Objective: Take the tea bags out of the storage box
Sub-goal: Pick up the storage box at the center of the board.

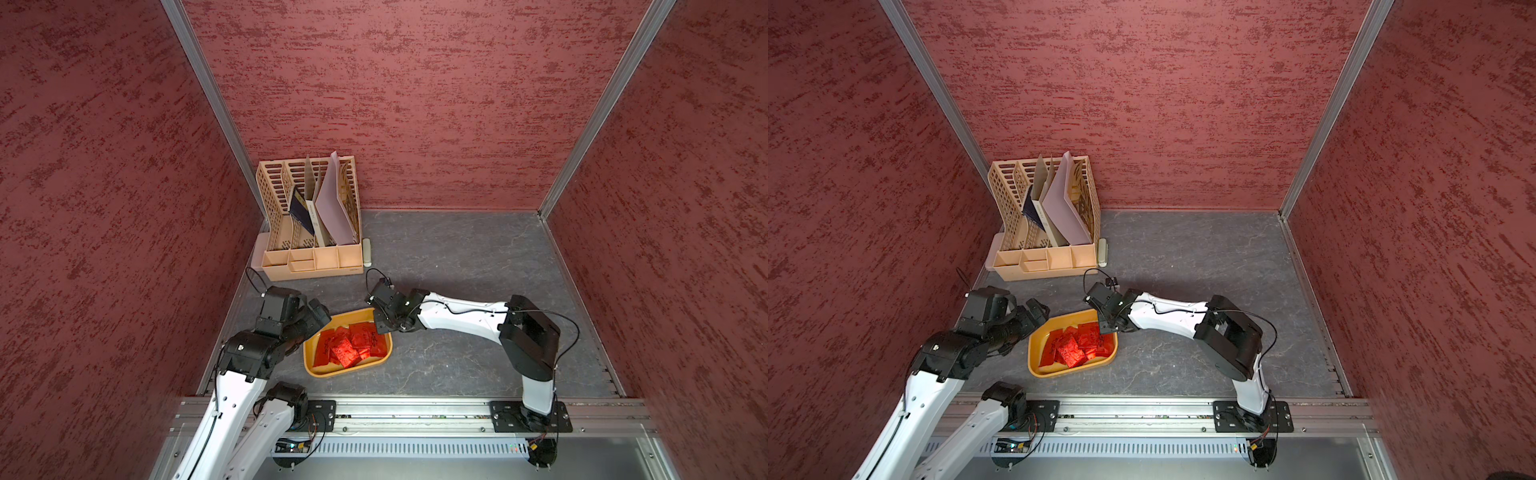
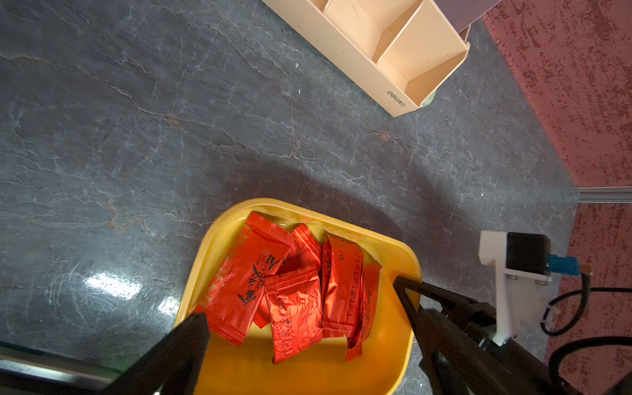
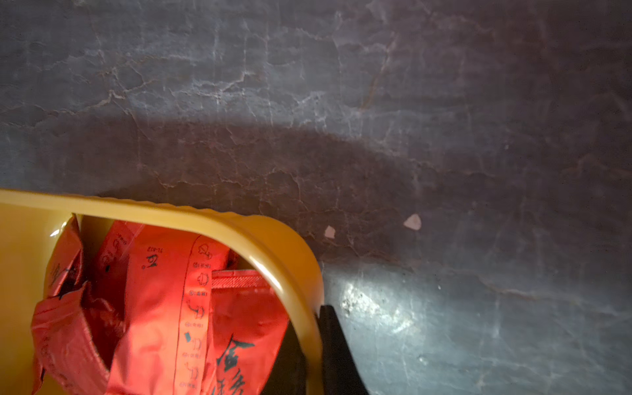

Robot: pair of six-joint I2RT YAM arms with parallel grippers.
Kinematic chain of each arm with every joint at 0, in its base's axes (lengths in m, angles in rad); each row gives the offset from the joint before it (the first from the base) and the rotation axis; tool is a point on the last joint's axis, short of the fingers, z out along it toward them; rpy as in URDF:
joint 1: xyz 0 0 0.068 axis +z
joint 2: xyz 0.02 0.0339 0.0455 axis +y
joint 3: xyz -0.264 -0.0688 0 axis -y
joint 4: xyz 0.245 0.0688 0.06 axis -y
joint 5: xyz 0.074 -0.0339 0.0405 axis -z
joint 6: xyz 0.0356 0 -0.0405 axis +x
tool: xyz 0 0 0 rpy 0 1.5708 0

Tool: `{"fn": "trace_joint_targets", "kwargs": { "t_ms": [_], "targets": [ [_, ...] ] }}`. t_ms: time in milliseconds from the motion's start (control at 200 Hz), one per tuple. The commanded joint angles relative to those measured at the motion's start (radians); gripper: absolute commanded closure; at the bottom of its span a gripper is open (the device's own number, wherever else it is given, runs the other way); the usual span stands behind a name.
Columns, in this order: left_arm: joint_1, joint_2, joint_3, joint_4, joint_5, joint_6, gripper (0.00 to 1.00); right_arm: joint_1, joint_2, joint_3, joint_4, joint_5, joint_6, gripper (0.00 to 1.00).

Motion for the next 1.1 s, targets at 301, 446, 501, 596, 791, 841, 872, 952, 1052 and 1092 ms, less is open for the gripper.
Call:
{"fn": "trace_joint_targets", "kwargs": {
  "t_ms": [301,446,501,596,791,841,872,952,1052,1092],
  "targets": [
    [0.078,0.301,0.177,0.017,-0.002,0.2,0.0,-0.209,0.109,0.108,0.189,-0.197,-0.036,1.0],
    [0.139,0.442,0.182,0.039,-0.008,0.25,0.0,-0.25,0.151,0.147,0.218,-0.258,-0.06,1.0],
    [0.145,0.485,0.184,0.041,-0.004,0.267,0.0,-0.26,0.159,0.149,0.227,-0.275,-0.064,1.0],
    [0.147,0.546,0.184,0.062,-0.033,0.285,0.03,-0.265,0.163,0.14,0.237,-0.293,-0.08,1.0],
    [0.126,0.653,0.202,0.08,-0.064,0.334,0.11,-0.266,0.151,0.136,0.229,-0.302,-0.117,1.0],
    [0.123,0.68,0.216,0.068,-0.091,0.346,0.14,-0.266,0.15,0.136,0.221,-0.299,-0.129,1.0],
    [0.119,0.696,0.223,0.062,-0.105,0.358,0.16,-0.267,0.145,0.134,0.216,-0.295,-0.132,1.0],
    [0.109,0.722,0.244,0.04,-0.141,0.375,0.22,-0.266,0.139,0.133,0.208,-0.29,-0.144,1.0],
    [0.082,0.736,0.261,0.028,-0.182,0.397,0.31,-0.266,0.134,0.134,0.2,-0.284,-0.156,1.0],
    [0.077,0.746,0.266,0.025,-0.187,0.406,0.36,-0.266,0.133,0.136,0.197,-0.283,-0.158,1.0]
  ]
}}
